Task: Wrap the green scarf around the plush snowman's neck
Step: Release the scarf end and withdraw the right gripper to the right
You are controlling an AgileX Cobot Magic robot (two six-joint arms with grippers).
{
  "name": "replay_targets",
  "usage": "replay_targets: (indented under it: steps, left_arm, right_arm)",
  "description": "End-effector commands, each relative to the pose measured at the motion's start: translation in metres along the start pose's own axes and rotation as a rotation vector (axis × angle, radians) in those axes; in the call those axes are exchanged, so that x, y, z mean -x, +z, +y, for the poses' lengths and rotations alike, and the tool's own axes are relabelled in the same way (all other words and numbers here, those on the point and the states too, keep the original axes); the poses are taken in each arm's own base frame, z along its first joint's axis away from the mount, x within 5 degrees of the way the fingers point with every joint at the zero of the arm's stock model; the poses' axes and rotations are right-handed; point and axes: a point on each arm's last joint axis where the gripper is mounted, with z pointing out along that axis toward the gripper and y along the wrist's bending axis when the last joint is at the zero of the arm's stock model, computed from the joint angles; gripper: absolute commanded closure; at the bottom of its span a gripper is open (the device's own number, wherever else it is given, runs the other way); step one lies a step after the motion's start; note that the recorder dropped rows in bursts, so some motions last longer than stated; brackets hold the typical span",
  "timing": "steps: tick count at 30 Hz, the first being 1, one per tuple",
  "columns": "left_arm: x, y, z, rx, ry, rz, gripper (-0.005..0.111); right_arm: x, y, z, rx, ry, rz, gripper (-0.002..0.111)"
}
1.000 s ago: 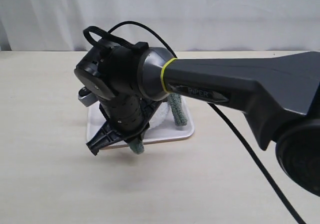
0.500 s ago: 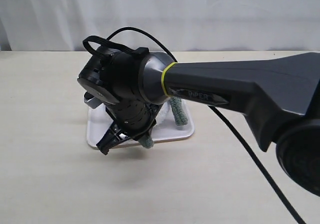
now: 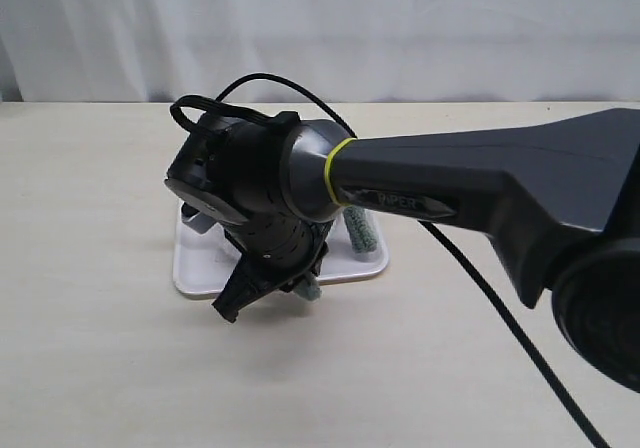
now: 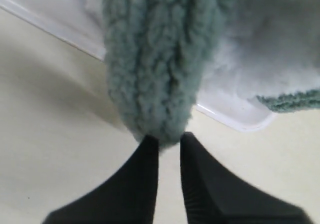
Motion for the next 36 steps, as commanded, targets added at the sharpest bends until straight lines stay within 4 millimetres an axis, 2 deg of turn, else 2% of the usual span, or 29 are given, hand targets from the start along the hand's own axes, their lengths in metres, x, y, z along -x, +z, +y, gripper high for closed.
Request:
replay_targets:
  steps: [1, 3, 6, 10, 14, 18, 21, 25, 30, 36]
  left_arm:
    - [0.0, 0.0, 0.0, 0.004, 0.0, -0.013, 0.096]
    - [0.0, 0.0, 0.0, 0.004, 0.0, -0.013, 0.096]
    - [0.0, 0.0, 0.0, 0.004, 0.0, -0.013, 0.096]
    - [0.0, 0.0, 0.0, 0.004, 0.0, -0.013, 0.096]
    - [0.0, 0.0, 0.0, 0.004, 0.0, -0.013, 0.096]
    - [0.0, 0.0, 0.0, 0.004, 0.0, -0.013, 0.096]
    - [0.0, 0.0, 0.0, 0.004, 0.0, -0.013, 0.096]
    - [0.0, 0.0, 0.0, 0.004, 0.0, -0.013, 0.096]
    - [0.0, 0.0, 0.0, 0.004, 0.0, -0.013, 0.096]
    - [0.0, 0.0, 0.0, 0.004, 0.0, -0.013, 0.096]
  right_arm:
    - [-0.001, -0.006, -0.005, -0.015, -0.006, -0.01, 0.072]
    - [-0.001, -0.012, -0.007, -0.014, 0.0, -0.024, 0.059]
    - [-0.002, -0.025, -0.013, -0.005, 0.048, -0.053, 0.048]
    - [-0.005, -0.053, -0.027, 0.01, 0.086, -0.118, 0.047]
    - [-0.01, -0.086, -0.053, -0.06, 0.211, -0.233, 0.047]
    - [-0.016, -0.102, -0.081, -0.17, 0.368, -0.329, 0.047]
    - [-0.026, -0.092, -0.104, -0.159, 0.446, -0.278, 0.047]
    - [-0.05, -0.079, -0.135, -0.087, 0.479, -0.191, 0.047]
    - [-0.069, -0.068, -0.152, 0.133, 0.542, -0.457, 0.047]
    - [-0.103, -0.022, -0.152, 0.365, 0.588, -0.617, 0.047]
